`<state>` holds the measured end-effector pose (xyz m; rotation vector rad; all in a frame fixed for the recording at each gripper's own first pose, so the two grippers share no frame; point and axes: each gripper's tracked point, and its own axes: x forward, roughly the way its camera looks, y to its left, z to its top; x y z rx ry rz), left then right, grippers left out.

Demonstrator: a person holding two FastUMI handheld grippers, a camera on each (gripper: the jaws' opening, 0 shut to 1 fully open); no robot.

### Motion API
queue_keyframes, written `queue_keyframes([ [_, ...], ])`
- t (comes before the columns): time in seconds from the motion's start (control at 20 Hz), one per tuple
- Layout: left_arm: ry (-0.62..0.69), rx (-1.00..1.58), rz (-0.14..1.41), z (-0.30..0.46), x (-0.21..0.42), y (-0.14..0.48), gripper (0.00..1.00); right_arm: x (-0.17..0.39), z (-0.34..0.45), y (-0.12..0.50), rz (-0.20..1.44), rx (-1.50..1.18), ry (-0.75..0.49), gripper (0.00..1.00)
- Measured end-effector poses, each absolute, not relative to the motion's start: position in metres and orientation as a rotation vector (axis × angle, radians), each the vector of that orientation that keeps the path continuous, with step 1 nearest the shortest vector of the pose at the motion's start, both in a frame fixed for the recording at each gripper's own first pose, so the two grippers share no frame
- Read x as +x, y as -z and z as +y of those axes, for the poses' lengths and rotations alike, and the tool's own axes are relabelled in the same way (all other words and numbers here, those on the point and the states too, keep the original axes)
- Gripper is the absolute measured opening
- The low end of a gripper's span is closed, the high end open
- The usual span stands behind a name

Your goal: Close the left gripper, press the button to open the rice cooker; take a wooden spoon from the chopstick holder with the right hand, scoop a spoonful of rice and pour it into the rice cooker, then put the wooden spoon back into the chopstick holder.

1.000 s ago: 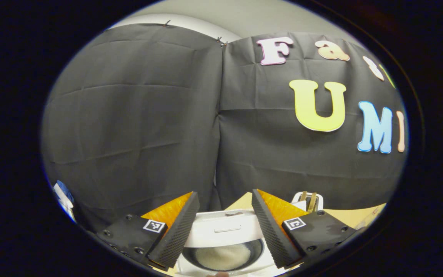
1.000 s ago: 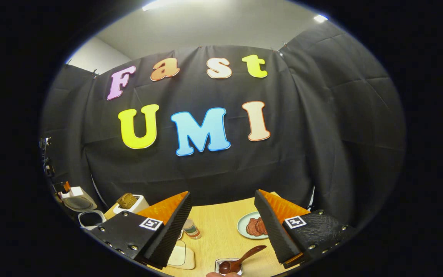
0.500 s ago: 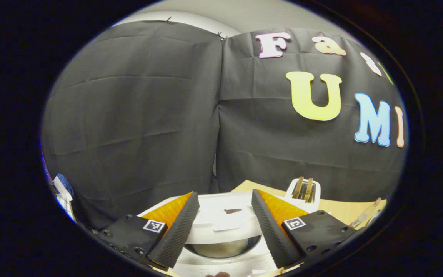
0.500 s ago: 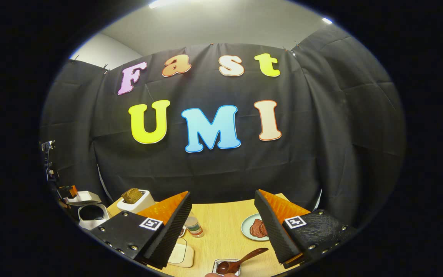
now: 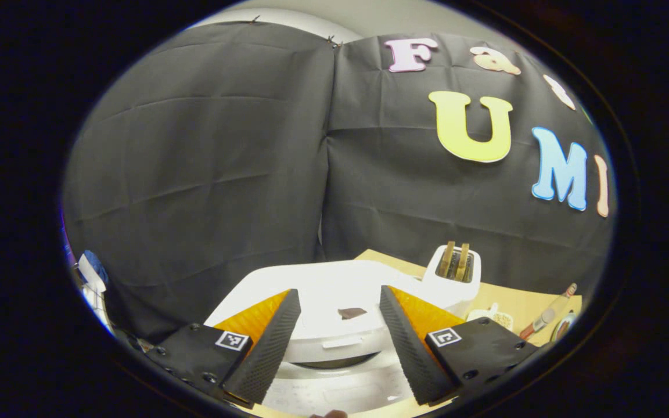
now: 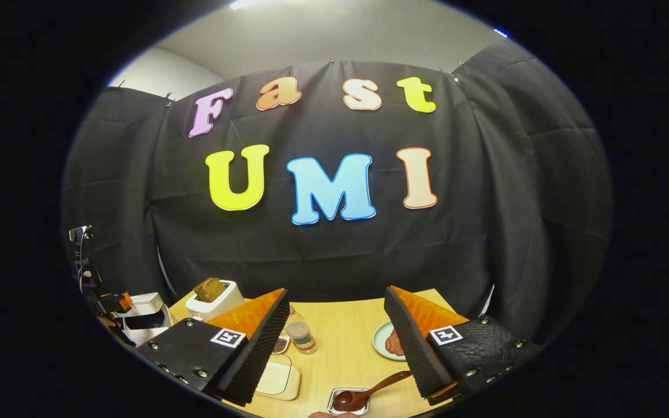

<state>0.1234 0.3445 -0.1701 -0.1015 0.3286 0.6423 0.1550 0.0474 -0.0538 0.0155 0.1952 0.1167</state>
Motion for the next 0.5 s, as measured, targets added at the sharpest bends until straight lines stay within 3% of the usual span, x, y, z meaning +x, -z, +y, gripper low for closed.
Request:
queue_keyframes([
  [0.4,-0.617,-0.099,0.349,0.340,0.118,0.191,1.00,0.138,0.070,0.048,0.184,-0.010,-0.128,0.99],
  [0.45,-0.614,-0.101,0.351,0.339,0.118,0.194,0.92,0.137,0.072,0.048,0.183,-0.014,-0.126,0.99],
  [0.5,-0.610,-0.102,0.357,0.339,0.118,0.199,0.97,0.135,0.074,0.048,0.187,-0.017,-0.125,0.99],
])
